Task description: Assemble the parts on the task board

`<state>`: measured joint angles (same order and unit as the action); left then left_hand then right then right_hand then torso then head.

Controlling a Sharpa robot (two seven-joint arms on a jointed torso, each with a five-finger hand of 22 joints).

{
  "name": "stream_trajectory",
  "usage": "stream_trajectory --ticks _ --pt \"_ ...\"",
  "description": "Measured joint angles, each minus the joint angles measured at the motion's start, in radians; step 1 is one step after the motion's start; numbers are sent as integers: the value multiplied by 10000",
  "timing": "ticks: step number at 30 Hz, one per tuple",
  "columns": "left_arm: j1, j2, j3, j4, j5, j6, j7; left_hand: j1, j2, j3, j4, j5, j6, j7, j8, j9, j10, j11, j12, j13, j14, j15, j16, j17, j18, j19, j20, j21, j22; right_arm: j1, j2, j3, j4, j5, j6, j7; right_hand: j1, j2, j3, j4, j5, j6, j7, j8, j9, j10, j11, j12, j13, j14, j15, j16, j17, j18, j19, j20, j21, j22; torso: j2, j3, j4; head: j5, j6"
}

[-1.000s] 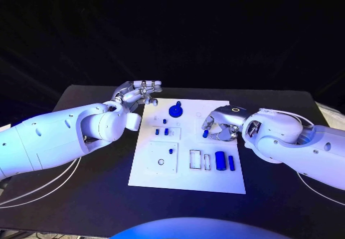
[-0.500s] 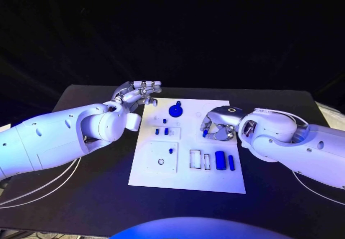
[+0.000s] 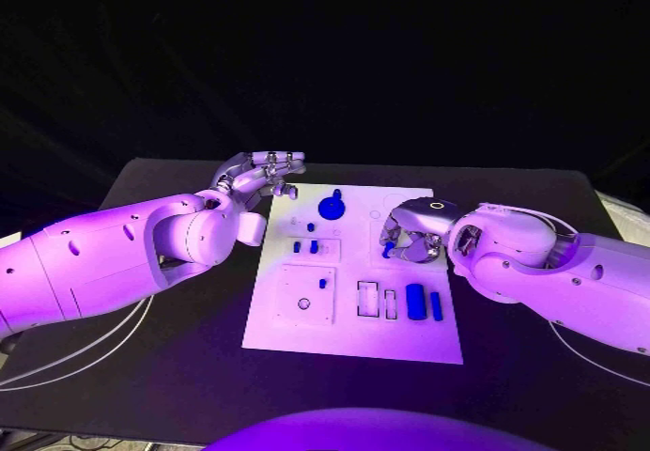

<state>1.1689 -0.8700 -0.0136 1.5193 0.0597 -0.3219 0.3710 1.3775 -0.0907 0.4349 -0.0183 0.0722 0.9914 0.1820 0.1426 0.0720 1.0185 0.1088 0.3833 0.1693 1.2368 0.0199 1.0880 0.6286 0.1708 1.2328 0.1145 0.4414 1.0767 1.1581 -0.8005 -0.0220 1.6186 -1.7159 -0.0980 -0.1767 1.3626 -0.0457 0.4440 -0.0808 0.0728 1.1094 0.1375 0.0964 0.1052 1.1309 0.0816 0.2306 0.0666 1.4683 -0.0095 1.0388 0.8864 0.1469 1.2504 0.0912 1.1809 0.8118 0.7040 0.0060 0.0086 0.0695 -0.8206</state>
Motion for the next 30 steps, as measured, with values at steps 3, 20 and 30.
stream_trajectory --ticks 3,20,30 --pt "0 0 0 2 0 7 -4 0 0 0 0 0 0 0 0 0 0 0 0 0 0 0 0 0 0 0 0 0 0 -6 8 0 -3 -43 -4 -13 84 19 108 -53 -72 62 -17 46 7 36 36 -12 16 -35 -35 0 0 0 3 -3 46 25 -6 -1 -5 -15 13" --pt "-3 -13 0 7 0 25 -24 0 0 0 0 0 0 0 41 0 -22 -22 0 7 0 0 0 1 0 0 0 -39 -8 -3 -328 38 565 -13 -989 -14 172 10 447 -253 -155 149 -39 78 36 142 143 45 76 0 -71 368 413 0 160 -88 287 456 -8 -2 -1 -70 56" --pt "-4 5 0 3 0 25 -37 0 0 0 0 0 0 0 40 0 -37 -36 0 7 0 0 0 -9 0 0 0 -39 -15 62 -485 93 1241 183 -1602 -35 227 -18 450 -257 -126 149 -41 78 35 141 142 44 67 0 -70 408 438 1 159 -88 328 476 -8 4 -12 -120 101"
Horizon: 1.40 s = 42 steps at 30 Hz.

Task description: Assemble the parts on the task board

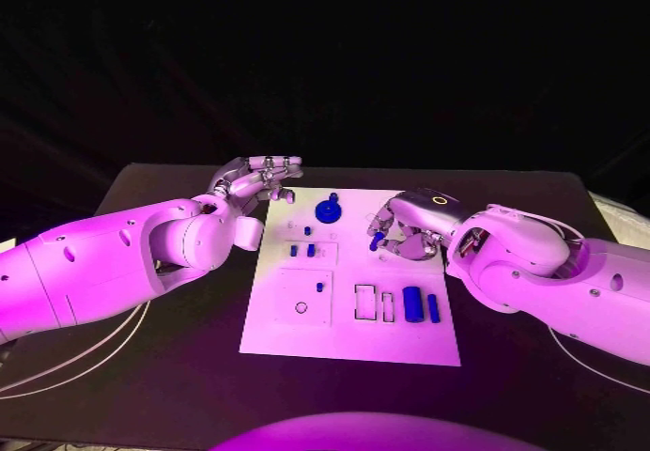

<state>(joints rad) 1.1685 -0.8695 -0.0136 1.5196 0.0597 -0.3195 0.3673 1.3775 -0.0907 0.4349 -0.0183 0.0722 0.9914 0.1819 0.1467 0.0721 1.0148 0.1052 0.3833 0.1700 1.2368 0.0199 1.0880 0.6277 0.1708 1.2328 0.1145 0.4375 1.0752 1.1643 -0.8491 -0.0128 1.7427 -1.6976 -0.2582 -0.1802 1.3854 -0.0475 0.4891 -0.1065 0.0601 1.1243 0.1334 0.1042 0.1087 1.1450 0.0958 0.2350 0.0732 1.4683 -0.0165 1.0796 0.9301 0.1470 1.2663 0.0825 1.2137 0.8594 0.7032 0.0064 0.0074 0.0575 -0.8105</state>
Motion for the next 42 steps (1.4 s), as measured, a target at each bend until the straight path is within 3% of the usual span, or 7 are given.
stream_trajectory --ticks 7,14,27,42 --pt "-1 26 0 -6 0 0 -6 0 0 0 0 0 0 0 0 0 0 0 0 8 0 0 0 1 -1 0 0 0 1 -90 339 3 540 285 -156 34 0 0 25 -25 0 -1 0 -1 -2 0 0 -4 -1 0 0 0 27 0 -1 0 0 8 1 0 3 27 -6" --pt "-4 74 0 -22 0 6 -10 0 0 0 0 0 0 0 0 0 1 0 0 7 0 0 0 1 -1 0 0 0 1 -343 1049 -53 675 674 -147 211 0 0 93 -10 58 -2 -1 -3 -11 0 0 -69 0 0 1 46 55 -1 -1 0 -2 15 5 -6 29 108 -30" --pt "-6 151 0 -30 0 27 -16 0 0 0 0 0 -36 36 0 0 -33 34 41 6 0 0 0 2 0 0 0 0 2 -1045 2129 -237 -94 833 67 615 23 23 152 -39 95 -3 -1 -14 -26 0 0 -114 2 0 1 85 77 -1 -1 0 30 13 13 -15 29 290 -103" --pt "-7 180 1 -38 0 52 -20 0 0 0 0 0 -36 35 -1 0 -33 35 41 5 0 0 0 3 0 0 0 0 2 -1310 2474 -291 -634 699 291 742 25 24 164 -26 115 -8 -1 -45 -25 0 0 -161 0 0 1 84 74 -1 -2 0 30 11 9 -1 7 368 -184"
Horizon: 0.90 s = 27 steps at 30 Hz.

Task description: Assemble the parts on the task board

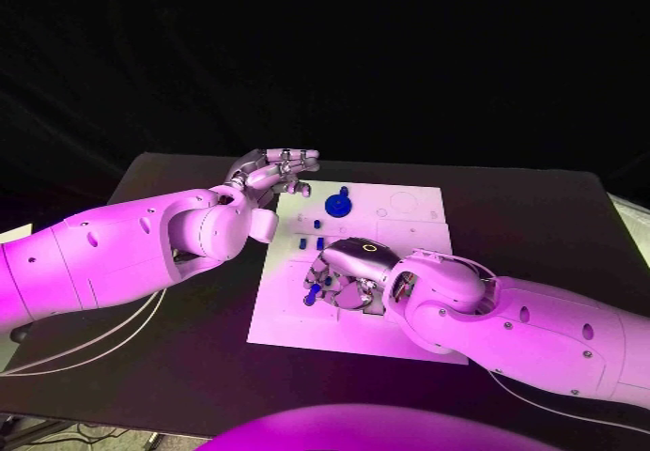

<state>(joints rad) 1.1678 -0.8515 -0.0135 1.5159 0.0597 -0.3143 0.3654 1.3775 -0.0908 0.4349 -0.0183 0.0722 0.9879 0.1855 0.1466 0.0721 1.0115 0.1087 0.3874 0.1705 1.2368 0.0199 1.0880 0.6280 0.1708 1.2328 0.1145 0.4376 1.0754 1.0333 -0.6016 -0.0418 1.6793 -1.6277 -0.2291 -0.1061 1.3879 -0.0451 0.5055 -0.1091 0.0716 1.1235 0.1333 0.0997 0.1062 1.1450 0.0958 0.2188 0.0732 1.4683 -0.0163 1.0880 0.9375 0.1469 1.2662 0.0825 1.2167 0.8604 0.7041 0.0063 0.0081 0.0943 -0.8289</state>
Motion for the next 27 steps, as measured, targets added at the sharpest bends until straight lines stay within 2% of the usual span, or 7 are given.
stream_trajectory --ticks 17,27 --pt "0 -1 1 -1 0 27 -8 0 0 0 0 0 0 0 0 0 0 0 0 -1 0 0 0 1 0 0 0 0 0 -48 99 -10 -69 -445 26 -174 25 25 -4 1 -1 13 37 -40 -5 0 0 -42 3 0 0 -6 0 0 0 0 -1 -14 -3 -6 4 -1 -34" --pt "-1 -2 -1 1 0 34 -12 0 0 0 0 0 0 0 0 0 1 0 0 -2 0 0 0 1 0 0 0 0 0 -41 275 -26 -78 -889 332 -373 22 22 -6 1 -8 8 41 -58 -6 1 0 -44 4 0 0 -8 -127 0 -1 0 -1 -144 -5 -8 5 -2 -53"
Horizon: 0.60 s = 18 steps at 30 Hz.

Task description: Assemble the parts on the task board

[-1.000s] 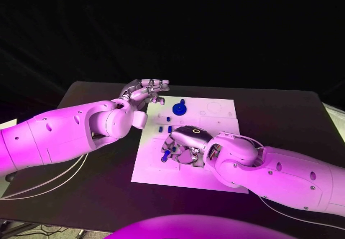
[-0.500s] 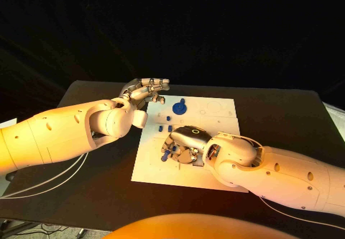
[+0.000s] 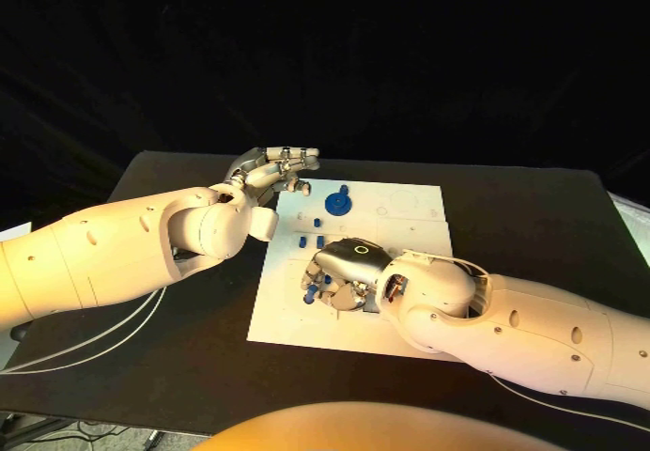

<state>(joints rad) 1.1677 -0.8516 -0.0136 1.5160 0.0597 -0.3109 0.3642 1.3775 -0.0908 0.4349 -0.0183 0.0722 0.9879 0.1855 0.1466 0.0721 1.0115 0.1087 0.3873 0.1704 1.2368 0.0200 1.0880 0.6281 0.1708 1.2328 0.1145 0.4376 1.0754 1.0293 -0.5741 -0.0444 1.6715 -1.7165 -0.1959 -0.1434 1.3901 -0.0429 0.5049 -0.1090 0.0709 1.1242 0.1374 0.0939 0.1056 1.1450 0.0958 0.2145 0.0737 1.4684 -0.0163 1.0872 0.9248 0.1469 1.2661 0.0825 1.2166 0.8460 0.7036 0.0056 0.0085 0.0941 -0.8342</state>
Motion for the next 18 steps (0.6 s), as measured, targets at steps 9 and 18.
stream_trajectory --ticks 9,18 --pt "0 1 1 1 0 5 -3 0 0 0 0 0 0 0 0 0 0 0 0 -1 0 0 0 0 0 0 0 0 0 -10 80 -62 -27 -226 207 -50 -711 -568 -270 208 106 -766 187 -305 -170 -589 -70 -545 -103 -125 197 -506 -589 0 -505 167 -497 -839 -1 0 -1 -8 -1" --pt "0 2 3 0 0 11 -6 0 0 0 0 0 0 0 0 0 0 0 0 -1 0 0 0 0 0 0 0 0 0 -25 66 -74 -38 -233 148 1 -1109 -967 -2281 437 343 -3061 -184 -305 -386 -2786 272 -383 29 -1111 464 -2546 -3114 232 -1647 392 -2215 -3246 -3 5 -5 -13 9"
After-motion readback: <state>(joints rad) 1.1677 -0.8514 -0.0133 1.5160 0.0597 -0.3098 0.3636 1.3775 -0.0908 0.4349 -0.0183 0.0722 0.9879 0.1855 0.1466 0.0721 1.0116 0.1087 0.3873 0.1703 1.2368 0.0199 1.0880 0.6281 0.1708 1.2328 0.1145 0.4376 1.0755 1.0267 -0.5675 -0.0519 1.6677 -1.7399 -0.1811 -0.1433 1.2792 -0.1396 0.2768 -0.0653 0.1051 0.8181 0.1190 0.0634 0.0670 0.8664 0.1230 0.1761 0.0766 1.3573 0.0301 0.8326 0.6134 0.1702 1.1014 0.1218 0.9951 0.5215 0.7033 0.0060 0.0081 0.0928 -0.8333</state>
